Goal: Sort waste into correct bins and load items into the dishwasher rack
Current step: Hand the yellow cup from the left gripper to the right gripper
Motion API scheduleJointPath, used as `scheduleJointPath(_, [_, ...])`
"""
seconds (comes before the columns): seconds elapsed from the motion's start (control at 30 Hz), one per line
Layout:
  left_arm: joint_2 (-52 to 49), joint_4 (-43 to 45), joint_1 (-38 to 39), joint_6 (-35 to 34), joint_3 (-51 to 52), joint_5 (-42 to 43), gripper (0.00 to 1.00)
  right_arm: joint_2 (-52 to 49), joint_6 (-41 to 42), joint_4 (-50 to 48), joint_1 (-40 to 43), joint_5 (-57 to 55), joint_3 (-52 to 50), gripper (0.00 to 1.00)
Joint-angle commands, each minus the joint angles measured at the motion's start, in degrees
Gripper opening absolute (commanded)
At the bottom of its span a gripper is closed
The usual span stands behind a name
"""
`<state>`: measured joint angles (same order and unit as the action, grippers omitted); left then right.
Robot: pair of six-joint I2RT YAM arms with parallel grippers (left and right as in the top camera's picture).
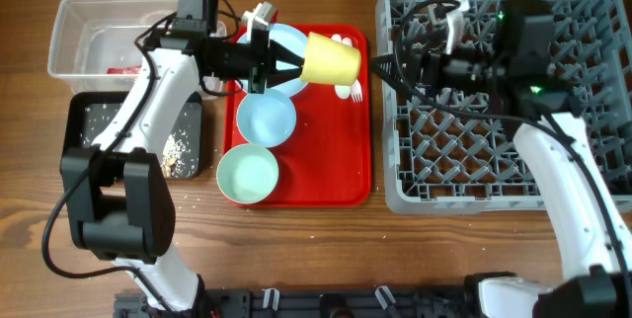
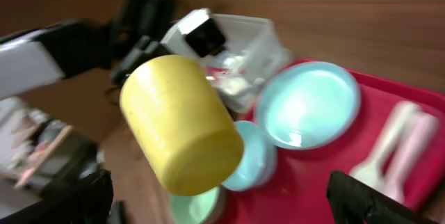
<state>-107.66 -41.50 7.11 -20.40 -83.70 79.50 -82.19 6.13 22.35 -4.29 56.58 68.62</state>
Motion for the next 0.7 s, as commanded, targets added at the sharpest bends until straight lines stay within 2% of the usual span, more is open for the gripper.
scheduleJointPath(0.0, [1.7, 0.2, 0.0, 0.7, -0.6, 6.2, 0.04, -3.6, -0.7, -3.1, 0.1, 15.0, 1.0, 1.0])
scheduleJointPath(0.23, [1.7, 0.2, 0.3, 0.6, -0.6, 6.7, 0.04, -6.7, 0.3, -6.6, -3.3, 16.2, 1.0, 0.97])
scheduleJointPath(0.43, [1.7, 0.2, 0.9, 0.7, -0.6, 7.9, 0.04, -7.9, 4.9, -11.3, -6.8, 12.3, 1.0, 0.94])
scheduleJointPath(0.67, [1.7, 0.2, 1.3, 0.7, -0.6, 7.9, 0.04, -8.0, 6.0, -13.6, -8.6, 12.3, 1.0, 0.8])
